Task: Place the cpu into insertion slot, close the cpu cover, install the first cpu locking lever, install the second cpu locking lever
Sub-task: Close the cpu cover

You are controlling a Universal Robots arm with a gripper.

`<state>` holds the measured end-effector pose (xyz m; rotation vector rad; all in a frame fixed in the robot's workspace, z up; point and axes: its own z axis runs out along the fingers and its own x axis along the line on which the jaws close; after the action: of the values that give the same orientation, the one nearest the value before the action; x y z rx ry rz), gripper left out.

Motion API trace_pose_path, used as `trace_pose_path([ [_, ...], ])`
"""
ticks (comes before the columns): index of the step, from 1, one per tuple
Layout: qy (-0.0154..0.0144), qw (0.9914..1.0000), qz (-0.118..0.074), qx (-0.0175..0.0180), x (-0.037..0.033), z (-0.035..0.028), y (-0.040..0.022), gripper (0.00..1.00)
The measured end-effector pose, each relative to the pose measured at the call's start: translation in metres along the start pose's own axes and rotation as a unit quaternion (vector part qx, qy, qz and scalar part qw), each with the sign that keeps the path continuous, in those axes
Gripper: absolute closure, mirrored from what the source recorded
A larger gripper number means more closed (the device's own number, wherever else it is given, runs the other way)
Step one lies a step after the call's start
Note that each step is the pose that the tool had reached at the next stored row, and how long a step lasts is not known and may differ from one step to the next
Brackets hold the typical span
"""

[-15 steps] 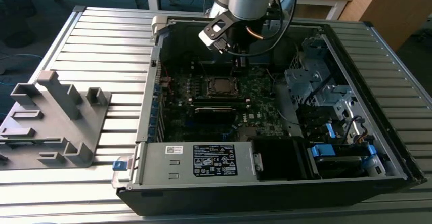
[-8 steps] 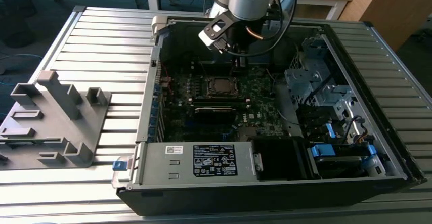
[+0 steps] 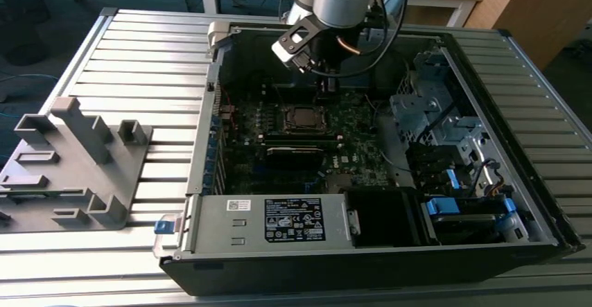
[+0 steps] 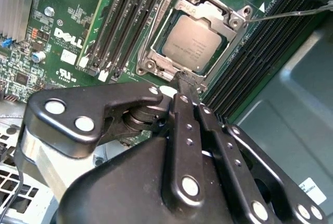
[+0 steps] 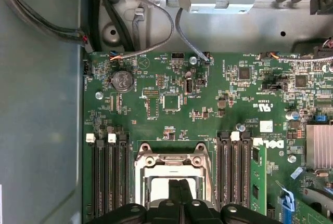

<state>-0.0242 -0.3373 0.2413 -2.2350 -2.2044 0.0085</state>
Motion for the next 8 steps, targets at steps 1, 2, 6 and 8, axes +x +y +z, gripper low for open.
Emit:
trace_pose_path([
  [1,0.0001,1.0,0.0,0.0,0.0,0.0003,-0.0018,0.89],
  [2,0.0,1.0,0.0,0.0,0.0,0.0006,-0.0044,0.89],
  [6,0.0,1.0,0.0,0.0,-0.0001,0.0042,-0.0124,0.89],
  [8,-0.0001,1.0,0.0,0.0,-0.0001,0.0077,-0.0128,0.89],
])
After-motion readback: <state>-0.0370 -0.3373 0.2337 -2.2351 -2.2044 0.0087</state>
